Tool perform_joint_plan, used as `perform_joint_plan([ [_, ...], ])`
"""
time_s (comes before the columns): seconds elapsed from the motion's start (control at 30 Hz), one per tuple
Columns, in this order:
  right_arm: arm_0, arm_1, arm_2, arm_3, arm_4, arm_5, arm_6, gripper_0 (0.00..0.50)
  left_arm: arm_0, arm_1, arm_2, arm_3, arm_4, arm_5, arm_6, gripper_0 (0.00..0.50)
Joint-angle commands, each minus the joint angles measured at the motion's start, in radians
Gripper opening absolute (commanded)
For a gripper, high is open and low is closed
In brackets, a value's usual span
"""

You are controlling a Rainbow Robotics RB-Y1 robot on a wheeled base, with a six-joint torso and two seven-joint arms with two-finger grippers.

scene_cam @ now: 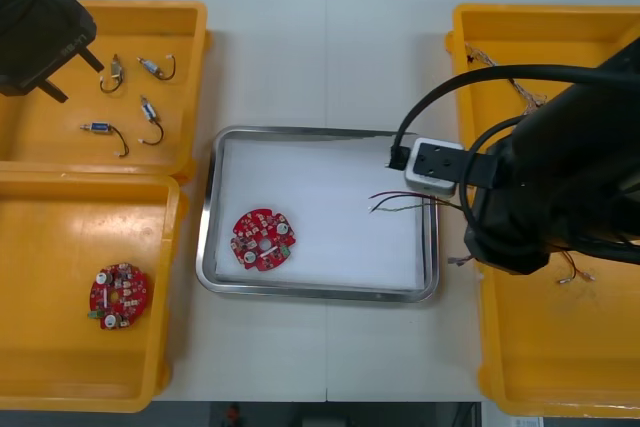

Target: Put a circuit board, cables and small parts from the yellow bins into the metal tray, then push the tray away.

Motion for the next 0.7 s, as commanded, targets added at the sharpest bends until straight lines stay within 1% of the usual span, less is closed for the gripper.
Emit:
perform_joint_plan([
  [0.03,-0.112,0.069,0.134,0.062,0.046,-0.073,0.142,0.0,-0.043,0.043,0.036,0.08,-0.042,-0.055,0.021,0.5],
  [0.2,-0.172,0.107,0.252,0.158,0.079,-0.166,0.274,0.0,-0.043,0.042,0.036,0.17,-0.062,-0.118,0.019,0.5],
  [0.4,-0.204,0.145,0.346,0.264,0.089,-0.223,0.382,0.0,-0.043,0.039,0.036,0.255,-0.081,-0.165,0.013,0.5],
  [0.57,-0.204,0.179,0.404,0.336,0.125,-0.278,0.415,0.0,-0.043,0.016,0.033,0.318,-0.096,-0.202,0.009,0.5],
  [0.7,-0.206,0.216,0.455,0.399,0.148,-0.306,0.422,0.0,-0.043,-0.01,-0.006,0.359,-0.138,-0.256,0.006,0.5],
])
